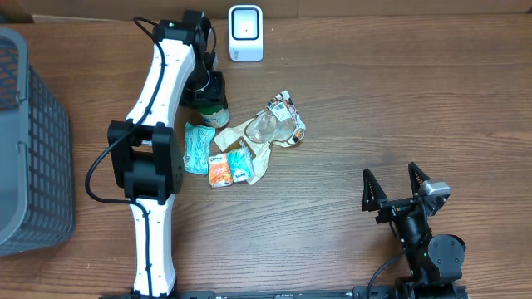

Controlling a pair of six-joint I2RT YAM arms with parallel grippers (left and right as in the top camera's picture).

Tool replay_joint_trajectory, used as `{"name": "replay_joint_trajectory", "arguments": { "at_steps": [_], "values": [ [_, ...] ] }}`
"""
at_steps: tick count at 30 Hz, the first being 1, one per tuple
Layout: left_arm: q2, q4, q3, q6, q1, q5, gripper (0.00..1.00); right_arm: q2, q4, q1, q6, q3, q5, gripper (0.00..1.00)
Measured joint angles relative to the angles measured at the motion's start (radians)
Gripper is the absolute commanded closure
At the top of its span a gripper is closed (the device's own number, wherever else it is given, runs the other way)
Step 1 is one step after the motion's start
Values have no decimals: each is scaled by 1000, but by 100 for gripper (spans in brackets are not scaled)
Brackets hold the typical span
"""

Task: Scan the item barcode
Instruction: 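Carry the jar past the scanner and set it beside the pile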

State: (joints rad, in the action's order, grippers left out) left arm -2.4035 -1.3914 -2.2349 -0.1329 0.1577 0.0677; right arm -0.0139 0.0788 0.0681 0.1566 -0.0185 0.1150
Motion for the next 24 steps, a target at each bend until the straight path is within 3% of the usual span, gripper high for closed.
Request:
{"name": "replay_joint_trajectory", "arguments": {
  "at_steps": [12, 19, 24],
  "values": [
    [22, -60, -38, -3, 10, -1, 0, 0, 0, 0, 0, 0, 0, 0],
    [305, -163, -77, -22, -40, -2, 0, 0, 0, 0, 0, 0, 0, 0],
    [548, -294, -95, -24, -156, -16, 0, 0, 0, 0, 0, 0, 0, 0]
  ]
}}
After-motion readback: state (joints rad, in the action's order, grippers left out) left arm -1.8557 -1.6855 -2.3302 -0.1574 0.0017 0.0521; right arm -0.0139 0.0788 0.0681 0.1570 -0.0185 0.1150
